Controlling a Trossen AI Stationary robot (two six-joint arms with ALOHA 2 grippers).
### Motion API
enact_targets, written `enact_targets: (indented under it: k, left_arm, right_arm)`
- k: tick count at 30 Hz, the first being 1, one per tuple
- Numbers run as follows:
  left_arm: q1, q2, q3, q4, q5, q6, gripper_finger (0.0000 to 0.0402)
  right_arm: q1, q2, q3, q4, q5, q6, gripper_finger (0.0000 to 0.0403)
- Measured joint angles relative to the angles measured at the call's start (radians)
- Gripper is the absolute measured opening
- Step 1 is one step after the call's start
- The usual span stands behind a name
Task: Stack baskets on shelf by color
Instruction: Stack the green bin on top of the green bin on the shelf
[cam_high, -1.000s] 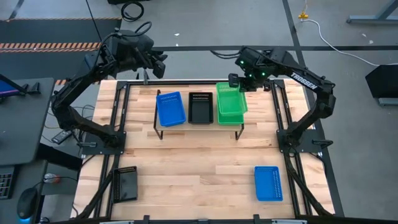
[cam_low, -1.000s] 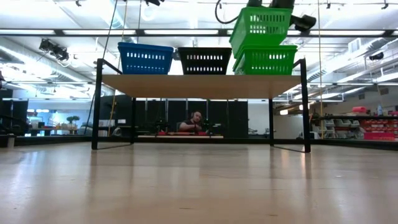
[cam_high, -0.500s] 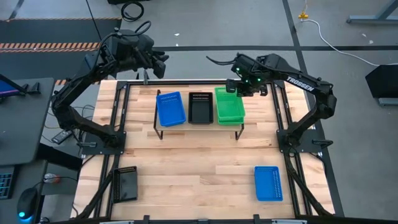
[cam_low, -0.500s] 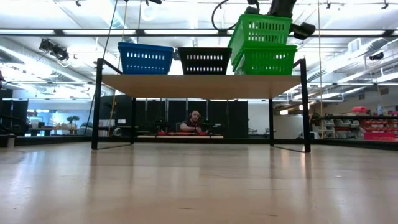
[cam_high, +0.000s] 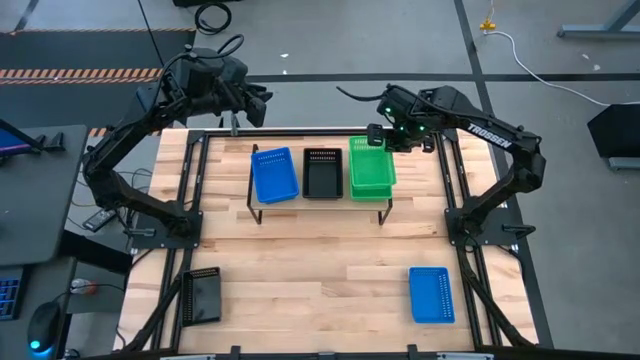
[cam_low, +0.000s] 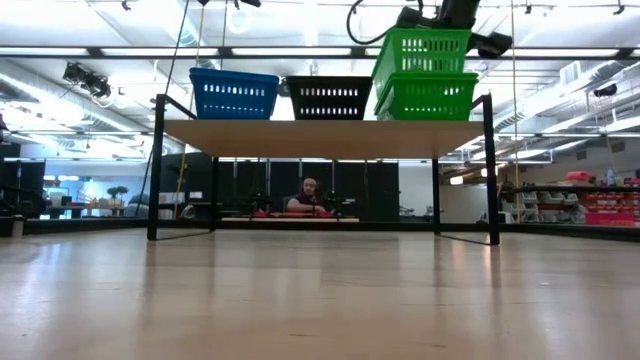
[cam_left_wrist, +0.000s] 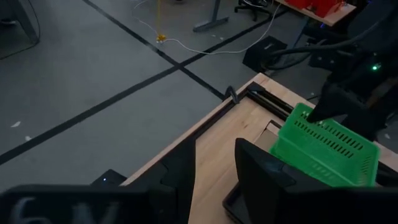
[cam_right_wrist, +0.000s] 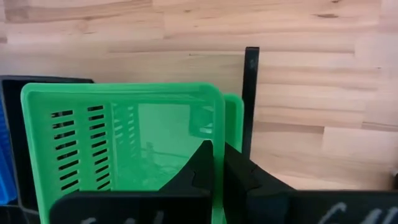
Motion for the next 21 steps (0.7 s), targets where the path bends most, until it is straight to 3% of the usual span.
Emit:
enact_targets:
  k: [16,21]
  left_arm:
    - [-0.035,0.0,0.0,-0.001,0.0,-0.003,0.0119]
    - [-0.035,0.0,0.0,-0.004,0.0,-0.003,0.0119]
  right_arm:
    - [0.005,0.02,-0.036,-0.004,-0.004,0.006,0.0017]
    - [0.005,0.02,-0.095,0.037,-0.049,0.031,0.0038]
